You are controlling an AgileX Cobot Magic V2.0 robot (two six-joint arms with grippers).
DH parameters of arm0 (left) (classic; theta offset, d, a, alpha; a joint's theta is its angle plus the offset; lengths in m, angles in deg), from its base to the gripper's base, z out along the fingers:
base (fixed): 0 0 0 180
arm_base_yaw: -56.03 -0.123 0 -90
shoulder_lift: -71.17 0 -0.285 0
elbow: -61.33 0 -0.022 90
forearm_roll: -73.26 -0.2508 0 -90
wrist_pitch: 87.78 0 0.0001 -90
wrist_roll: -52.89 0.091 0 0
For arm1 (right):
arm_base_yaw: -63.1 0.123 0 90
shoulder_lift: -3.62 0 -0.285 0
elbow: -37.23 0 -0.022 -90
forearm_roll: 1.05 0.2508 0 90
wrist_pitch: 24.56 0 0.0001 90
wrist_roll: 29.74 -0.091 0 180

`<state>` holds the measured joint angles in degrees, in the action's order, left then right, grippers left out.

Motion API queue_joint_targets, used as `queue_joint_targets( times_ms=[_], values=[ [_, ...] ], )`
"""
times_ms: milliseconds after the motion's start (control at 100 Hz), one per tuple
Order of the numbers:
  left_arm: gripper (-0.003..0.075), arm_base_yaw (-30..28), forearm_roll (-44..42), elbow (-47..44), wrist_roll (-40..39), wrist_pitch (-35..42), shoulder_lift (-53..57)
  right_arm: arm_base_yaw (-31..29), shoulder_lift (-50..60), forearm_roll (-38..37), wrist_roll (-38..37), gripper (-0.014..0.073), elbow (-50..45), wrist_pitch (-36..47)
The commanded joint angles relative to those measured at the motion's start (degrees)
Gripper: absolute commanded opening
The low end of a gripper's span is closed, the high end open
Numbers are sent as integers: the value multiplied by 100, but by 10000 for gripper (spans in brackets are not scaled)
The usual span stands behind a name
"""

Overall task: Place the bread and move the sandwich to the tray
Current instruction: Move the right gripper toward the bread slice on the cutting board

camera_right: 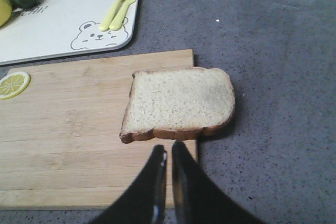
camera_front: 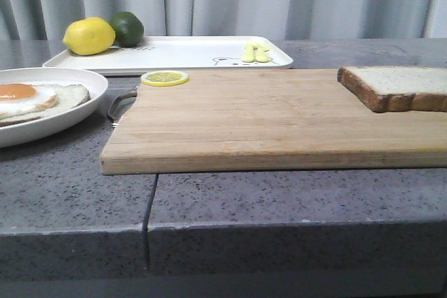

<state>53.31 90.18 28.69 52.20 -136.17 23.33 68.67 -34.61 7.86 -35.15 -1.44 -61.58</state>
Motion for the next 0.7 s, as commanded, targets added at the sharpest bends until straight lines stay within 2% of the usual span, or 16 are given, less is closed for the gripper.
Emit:
queue_joint_targets(
  times_ms=[0,50,100,160,230,690],
  values=[
    [403,-18,175,216,15,365,21,-25,-56,45,12,209,212,367],
    [484,-18,175,216,15,365,21,-25,-56,45,12,308,212,374],
    [530,-18,175,216,15,365,21,-25,-56,45,12,407,212,392],
    [547,-18,175,216,15,365,21,-25,-56,45,12,513,212,461],
    [546,-18,175,216,15,365,21,-25,-56,45,12,580,212,516],
    [546,-18,175,216,15,404,21,-25,-56,45,12,582,212,543]
  ],
)
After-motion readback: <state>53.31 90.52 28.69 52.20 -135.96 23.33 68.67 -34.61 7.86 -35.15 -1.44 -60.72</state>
